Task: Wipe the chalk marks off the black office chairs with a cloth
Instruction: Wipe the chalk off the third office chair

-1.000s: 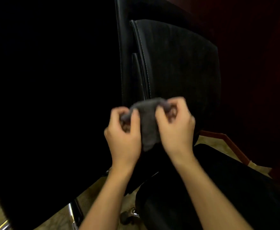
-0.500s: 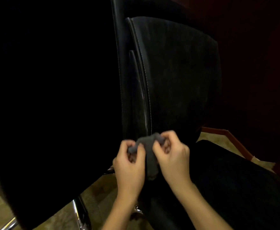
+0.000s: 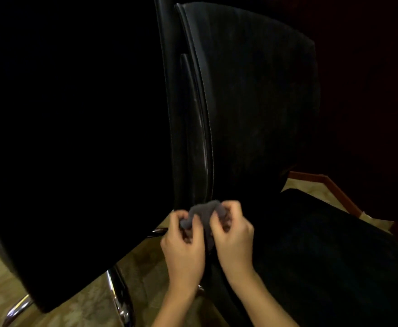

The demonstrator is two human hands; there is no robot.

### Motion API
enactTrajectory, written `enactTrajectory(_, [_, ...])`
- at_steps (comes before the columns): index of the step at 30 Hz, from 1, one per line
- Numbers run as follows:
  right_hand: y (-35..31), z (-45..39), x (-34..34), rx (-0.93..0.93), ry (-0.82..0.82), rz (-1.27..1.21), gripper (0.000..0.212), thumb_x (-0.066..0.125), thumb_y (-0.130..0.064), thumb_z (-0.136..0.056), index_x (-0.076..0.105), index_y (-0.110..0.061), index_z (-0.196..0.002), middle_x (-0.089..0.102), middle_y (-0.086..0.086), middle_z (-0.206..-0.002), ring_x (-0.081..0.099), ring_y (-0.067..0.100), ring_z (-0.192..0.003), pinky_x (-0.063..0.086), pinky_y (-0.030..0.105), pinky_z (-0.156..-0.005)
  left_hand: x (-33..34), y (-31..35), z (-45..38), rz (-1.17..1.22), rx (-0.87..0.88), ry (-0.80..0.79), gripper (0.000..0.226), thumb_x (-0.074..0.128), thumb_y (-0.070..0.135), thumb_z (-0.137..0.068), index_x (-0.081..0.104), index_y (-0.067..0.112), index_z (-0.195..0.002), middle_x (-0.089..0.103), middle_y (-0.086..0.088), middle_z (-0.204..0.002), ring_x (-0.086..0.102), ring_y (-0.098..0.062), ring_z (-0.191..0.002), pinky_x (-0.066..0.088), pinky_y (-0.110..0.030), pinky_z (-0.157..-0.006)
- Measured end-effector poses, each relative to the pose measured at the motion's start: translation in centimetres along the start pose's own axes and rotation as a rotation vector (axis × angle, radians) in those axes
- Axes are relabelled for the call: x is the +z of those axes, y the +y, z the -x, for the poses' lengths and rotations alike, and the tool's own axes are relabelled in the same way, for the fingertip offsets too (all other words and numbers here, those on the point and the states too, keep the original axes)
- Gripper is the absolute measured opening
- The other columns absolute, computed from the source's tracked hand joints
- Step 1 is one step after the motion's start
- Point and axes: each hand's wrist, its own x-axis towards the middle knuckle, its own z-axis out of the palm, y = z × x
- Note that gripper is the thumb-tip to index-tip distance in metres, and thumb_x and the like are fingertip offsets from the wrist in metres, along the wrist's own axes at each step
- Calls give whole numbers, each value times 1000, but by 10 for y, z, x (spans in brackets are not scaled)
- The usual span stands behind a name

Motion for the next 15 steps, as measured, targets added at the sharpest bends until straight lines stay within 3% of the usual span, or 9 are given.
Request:
enactTrajectory(3, [12, 11, 4, 34, -19, 23, 17, 65, -19, -91, 55, -31, -97, 62, -15, -80, 65, 1, -78, 56, 28, -62, -4, -9, 9, -14, -53, -20, 22, 65, 11, -96, 54, 30, -96, 62, 9, -78, 65, -4, -69, 49, -17, -50])
enactTrajectory(8, [-12, -9, 1, -66, 163, -72, 22, 69, -6, -90, 57, -23, -99, 64, -9, -80, 67, 3, -74, 52, 13, -60, -8, 12, -20, 81, 35, 35, 12, 66, 16, -94, 59, 15, -104, 65, 9, -85, 68, -4, -77, 53, -16, -62])
enactTrajectory(10, [-14, -16, 4, -64, 228, -101, 19, 68, -7, -91, 57, -21, -97, 64, -6, -78, 66, 6, -71, 51, 14, -59, -5, 15, -21, 78, 63, 25, 11, 64, 17, -95, 58, 16, -104, 64, 9, -86, 67, -5, -78, 52, -14, -63])
enactTrajectory(12, [-3, -8, 11, -40, 194, -107, 19, 66, -8, -92, 55, -22, -97, 64, -7, -79, 66, 7, -71, 52, 17, -59, -3, 4, -15, 38, 65, -9, 10, 63, 17, -96, 57, 18, -104, 63, 10, -89, 66, -5, -80, 51, -16, -65])
enactTrajectory(15, [24, 24, 20, 100, 17, -99, 25, 66, -8, -92, 53, -30, -94, 63, -7, -79, 66, 7, -73, 55, 26, -61, -7, -20, 2, -45, 42, -84, 16, 63, 13, -96, 54, 25, -102, 62, 14, -90, 64, -3, -82, 52, -22, -65])
